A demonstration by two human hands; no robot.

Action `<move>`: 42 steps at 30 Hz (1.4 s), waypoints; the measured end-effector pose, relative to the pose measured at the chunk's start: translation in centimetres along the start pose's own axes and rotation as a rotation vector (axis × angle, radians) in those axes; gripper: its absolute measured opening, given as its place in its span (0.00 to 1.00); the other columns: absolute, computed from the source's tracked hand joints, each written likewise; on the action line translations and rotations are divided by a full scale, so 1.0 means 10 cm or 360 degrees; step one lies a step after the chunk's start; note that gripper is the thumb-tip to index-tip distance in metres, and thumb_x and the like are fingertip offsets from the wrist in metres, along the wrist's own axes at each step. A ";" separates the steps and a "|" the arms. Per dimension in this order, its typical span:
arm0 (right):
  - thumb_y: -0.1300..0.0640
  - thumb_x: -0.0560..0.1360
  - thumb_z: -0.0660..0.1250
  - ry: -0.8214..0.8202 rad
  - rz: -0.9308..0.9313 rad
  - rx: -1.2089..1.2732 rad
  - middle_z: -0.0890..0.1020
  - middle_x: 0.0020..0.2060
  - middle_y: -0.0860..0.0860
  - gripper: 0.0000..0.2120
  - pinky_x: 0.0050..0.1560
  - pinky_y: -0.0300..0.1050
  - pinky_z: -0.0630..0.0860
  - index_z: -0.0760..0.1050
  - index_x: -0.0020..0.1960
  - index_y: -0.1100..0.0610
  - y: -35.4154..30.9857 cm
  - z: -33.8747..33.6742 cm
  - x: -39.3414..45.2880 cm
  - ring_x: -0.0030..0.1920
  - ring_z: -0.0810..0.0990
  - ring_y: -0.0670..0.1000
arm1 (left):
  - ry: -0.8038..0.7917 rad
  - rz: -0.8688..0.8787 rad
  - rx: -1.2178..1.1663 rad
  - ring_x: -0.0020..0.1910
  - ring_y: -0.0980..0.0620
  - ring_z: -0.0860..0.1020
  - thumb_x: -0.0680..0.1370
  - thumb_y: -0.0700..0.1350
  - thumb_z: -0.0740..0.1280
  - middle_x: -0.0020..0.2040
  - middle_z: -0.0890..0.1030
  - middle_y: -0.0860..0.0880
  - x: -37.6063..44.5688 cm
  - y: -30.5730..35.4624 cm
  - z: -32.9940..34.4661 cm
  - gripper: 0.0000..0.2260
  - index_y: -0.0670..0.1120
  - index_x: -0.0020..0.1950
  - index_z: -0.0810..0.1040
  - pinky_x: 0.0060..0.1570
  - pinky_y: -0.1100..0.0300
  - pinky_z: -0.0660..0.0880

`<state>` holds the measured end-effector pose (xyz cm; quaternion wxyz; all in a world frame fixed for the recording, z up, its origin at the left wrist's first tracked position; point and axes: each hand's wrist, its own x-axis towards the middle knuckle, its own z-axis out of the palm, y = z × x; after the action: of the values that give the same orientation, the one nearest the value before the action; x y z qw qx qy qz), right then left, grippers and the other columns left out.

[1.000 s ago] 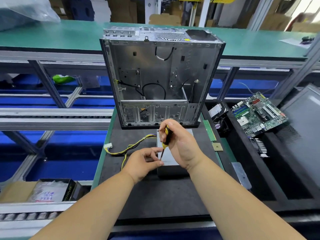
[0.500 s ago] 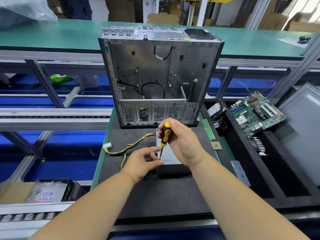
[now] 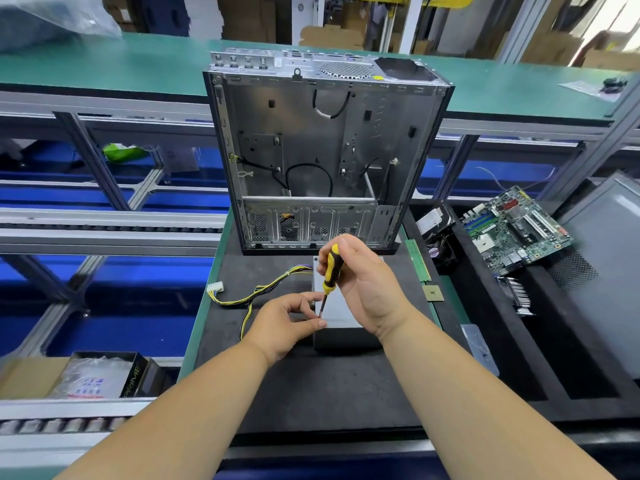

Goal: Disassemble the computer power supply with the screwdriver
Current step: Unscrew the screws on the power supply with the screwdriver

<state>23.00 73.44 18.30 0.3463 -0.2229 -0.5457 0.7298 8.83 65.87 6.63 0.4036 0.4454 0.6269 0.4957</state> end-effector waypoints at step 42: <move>0.44 0.85 0.47 0.0001 0.0060 0.0089 0.72 0.31 0.51 0.29 0.40 0.43 0.67 0.77 0.36 0.56 0.07 0.07 0.02 0.33 0.70 0.49 | 0.0016 0.0033 -0.0055 0.55 0.60 0.81 0.68 0.39 0.79 0.55 0.82 0.67 0.00 -0.02 0.03 0.11 0.50 0.33 0.80 0.53 0.65 0.74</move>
<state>22.22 73.00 17.84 0.3389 -0.2235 -0.5207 0.7511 9.06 65.92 6.43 0.4030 0.4422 0.6156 0.5129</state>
